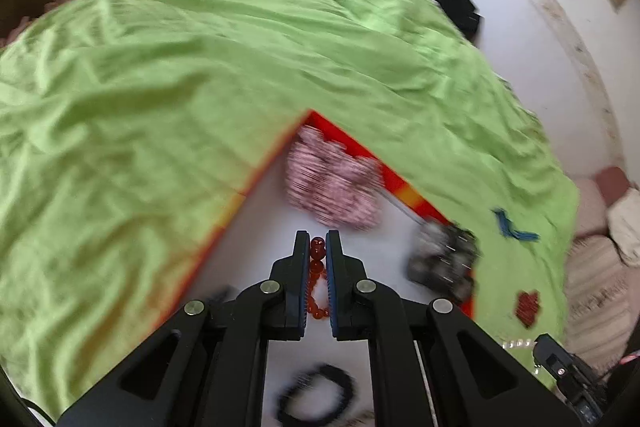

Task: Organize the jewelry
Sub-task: 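Carry both bracelets into the red-rimmed tray and open both grippers, then move both grippers back to the items left on the sheet, then grasp the red polka-dot scrunchie with the right gripper, then grasp the pale-green bead bracelet with the left gripper while the right holds the scrunchie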

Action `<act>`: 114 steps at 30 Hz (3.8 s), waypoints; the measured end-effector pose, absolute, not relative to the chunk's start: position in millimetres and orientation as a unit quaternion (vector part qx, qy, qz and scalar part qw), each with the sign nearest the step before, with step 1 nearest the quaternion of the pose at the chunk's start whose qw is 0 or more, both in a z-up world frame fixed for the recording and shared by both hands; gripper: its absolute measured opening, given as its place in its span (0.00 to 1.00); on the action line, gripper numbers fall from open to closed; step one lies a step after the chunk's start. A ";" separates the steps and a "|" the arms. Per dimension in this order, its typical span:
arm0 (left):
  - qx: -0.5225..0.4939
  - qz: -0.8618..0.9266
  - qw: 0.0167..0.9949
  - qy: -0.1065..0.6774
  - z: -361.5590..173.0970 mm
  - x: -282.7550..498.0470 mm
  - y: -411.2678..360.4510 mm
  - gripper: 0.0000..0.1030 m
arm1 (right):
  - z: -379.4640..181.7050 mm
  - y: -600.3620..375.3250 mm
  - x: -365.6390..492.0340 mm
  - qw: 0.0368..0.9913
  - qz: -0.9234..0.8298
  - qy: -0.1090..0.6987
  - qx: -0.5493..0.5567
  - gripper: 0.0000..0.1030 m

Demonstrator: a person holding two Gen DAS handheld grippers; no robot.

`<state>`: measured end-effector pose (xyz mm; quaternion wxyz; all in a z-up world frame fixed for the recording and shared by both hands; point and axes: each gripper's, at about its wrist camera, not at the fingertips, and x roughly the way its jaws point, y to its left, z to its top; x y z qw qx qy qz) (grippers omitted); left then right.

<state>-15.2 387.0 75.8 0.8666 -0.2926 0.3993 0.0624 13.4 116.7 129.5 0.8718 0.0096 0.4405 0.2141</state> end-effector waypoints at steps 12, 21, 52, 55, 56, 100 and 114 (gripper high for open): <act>-0.302 0.098 0.863 0.392 68.3 -15.5 420.0 0.07 | 66.9 213.9 69.0 0.831 0.237 0.502 0.027 0.12; -0.311 0.066 0.868 0.381 77.3 -13.9 413.2 0.10 | 57.0 231.2 84.2 0.829 0.233 0.508 0.014 0.12; -0.096 0.039 0.930 0.353 124.5 -49.1 277.9 0.38 | 97.5 -49.5 8.9 0.874 0.058 0.472 0.097 0.29; -0.084 0.010 0.930 0.357 133.8 -64.4 244.9 0.41 | 102.1 -90.3 -7.8 0.878 0.028 0.466 0.109 0.29; -0.090 -0.008 0.930 0.356 138.4 -71.2 233.4 0.42 | 104.0 -104.4 -14.0 0.879 0.017 0.463 0.112 0.29; 0.018 -0.182 0.877 0.444 45.5 -65.4 47.2 0.55 | 47.6 -215.1 20.4 0.866 -0.034 0.472 0.159 0.09; -0.049 -0.178 0.851 0.491 71.1 -9.5 6.2 0.42 | 36.1 -241.9 -26.2 0.873 0.008 0.437 0.216 0.28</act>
